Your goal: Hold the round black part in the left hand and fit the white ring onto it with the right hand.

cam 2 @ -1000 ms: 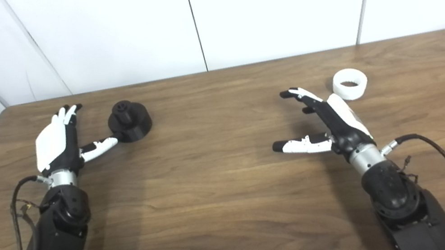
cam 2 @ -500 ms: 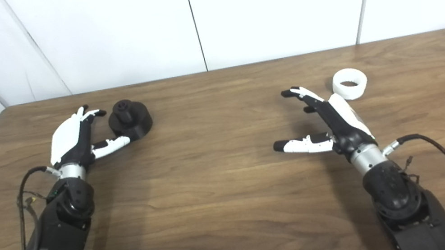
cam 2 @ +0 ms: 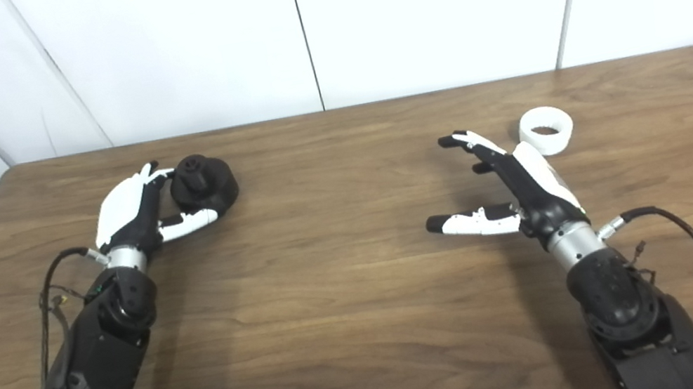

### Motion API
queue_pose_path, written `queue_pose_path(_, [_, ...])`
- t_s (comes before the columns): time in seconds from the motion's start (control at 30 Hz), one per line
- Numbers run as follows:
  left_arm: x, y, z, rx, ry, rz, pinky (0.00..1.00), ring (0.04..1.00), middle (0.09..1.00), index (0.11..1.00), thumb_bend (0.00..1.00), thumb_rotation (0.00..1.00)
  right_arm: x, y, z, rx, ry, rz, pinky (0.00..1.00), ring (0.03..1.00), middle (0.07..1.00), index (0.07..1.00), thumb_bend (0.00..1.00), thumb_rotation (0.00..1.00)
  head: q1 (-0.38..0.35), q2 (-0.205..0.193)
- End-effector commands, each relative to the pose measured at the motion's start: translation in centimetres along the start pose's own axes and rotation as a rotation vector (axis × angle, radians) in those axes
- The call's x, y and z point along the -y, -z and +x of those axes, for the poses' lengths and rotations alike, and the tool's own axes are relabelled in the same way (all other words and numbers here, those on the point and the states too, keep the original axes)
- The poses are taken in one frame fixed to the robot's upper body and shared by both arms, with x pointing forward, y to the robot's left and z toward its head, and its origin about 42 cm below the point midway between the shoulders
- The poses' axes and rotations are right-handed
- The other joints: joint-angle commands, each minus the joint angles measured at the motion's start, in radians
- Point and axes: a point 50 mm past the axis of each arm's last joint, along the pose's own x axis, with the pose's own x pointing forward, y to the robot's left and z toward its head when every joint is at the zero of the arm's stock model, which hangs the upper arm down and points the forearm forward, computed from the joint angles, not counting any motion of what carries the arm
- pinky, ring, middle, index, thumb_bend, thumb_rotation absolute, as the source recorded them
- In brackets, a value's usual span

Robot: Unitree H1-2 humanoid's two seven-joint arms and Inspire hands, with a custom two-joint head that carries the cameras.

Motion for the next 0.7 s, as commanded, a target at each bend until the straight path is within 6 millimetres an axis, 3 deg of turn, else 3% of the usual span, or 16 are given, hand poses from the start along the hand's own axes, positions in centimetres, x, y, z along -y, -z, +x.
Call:
queue_pose_path(0.0, [-2.8,-1.6,1.7,0.057,-0.075,0.003,1.00,1.000,1.000,0.810,1.00,0.53,1.8,-1.9,0.8,0.087,0.052,-0.030,0.81,0.909,0.932,0.854,0.88,0.43,0.001,0.001])
queue_pose_path(0.17, [-2.1,-2.1,2.0,0.056,-0.099,-0.040,1.00,1.000,1.000,0.794,1.00,0.46,1.9,-2.0,0.5,0.080,0.056,-0.035,0.81,0.910,0.931,0.855,0.87,0.43,-0.008,0.006])
queue_pose_path(0.3, [-1.5,-2.6,2.0,0.074,-0.157,-0.105,1.00,1.000,1.000,0.672,0.95,0.27,2.0,-2.0,0.2,0.069,0.058,-0.038,0.81,0.906,0.935,0.855,0.87,0.43,-0.008,0.012])
queue_pose_path(0.67, [-0.8,-2.6,1.8,0.086,-0.148,-0.125,1.00,1.000,1.000,0.627,0.90,0.22,2.1,-1.7,-0.2,0.065,0.062,-0.042,0.80,0.902,0.931,0.851,0.88,0.43,-0.009,0.022])
